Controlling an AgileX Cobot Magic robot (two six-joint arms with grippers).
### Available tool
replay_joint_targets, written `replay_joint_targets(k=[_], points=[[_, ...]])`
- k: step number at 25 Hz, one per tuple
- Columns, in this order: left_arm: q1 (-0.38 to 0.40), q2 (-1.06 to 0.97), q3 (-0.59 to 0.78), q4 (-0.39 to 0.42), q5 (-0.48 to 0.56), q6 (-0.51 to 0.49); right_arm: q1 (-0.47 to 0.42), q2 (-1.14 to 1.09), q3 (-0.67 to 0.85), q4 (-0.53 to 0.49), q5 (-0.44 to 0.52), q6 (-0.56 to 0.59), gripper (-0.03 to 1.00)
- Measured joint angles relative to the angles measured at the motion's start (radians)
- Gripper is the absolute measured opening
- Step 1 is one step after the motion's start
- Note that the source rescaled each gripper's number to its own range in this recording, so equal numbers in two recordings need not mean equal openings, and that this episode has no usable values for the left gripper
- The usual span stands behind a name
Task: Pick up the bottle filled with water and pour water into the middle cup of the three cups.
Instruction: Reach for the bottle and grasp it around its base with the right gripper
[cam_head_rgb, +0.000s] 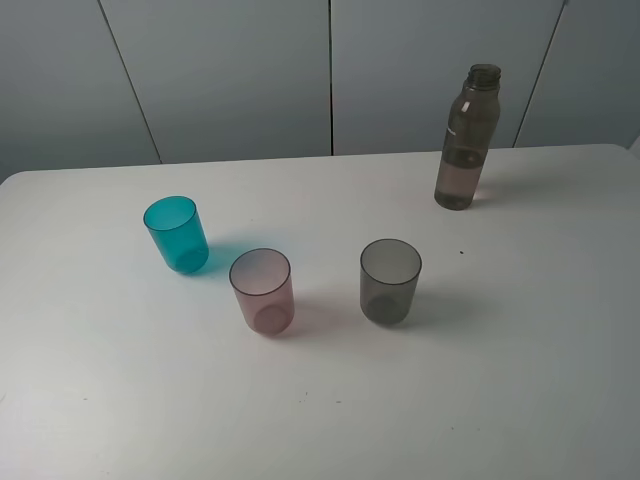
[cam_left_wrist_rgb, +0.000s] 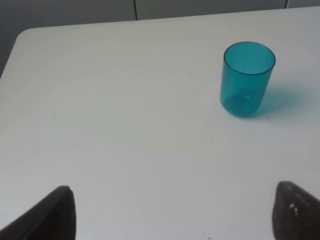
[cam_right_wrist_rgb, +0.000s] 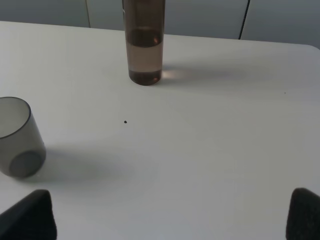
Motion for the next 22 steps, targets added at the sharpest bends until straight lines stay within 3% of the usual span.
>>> replay_joint_targets(k=[22], points=[[0.0,0.0,0.0,0.0,0.0,0.0,0.0,0.0,0.0,0.0,0.0,0.0,1.0]])
